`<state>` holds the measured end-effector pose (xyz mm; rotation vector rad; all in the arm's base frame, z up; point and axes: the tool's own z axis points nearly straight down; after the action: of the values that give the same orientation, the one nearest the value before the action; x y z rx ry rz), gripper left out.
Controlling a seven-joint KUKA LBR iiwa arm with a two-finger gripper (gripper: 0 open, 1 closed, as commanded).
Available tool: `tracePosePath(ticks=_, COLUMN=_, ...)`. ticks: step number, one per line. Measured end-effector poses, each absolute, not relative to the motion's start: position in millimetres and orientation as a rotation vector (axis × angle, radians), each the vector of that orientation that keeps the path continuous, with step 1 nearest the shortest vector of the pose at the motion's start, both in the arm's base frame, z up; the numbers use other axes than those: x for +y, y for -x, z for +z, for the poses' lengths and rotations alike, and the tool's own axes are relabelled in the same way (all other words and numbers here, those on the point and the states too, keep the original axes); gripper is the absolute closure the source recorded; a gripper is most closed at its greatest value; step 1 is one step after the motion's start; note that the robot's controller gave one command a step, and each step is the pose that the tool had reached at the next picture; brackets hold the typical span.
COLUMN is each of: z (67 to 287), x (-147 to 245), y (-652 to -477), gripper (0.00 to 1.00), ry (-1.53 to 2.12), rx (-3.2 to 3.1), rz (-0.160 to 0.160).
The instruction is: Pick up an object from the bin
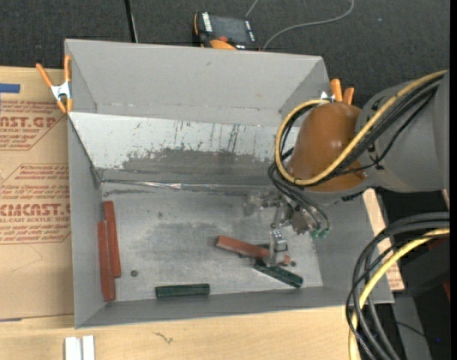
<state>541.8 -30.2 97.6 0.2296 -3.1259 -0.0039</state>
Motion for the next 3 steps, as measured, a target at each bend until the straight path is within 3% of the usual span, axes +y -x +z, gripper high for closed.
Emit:
tracePosePath(ticks=1, z=68.7, x=-25.8, y=-517.8, gripper=0.00, ry=0.088, rx=-3.138, rz=0.000)
tracePosePath(ticks=2, z=69.5, x=-25.5, y=-518.7, gripper=1.00, ry=0.086, rx=-3.141, rz=0.000)
tracePosePath(ticks=3, z=69.4, x=-25.3, y=-518.5, gripper=0.00, ry=0.086, rx=-3.140, rz=0.000)
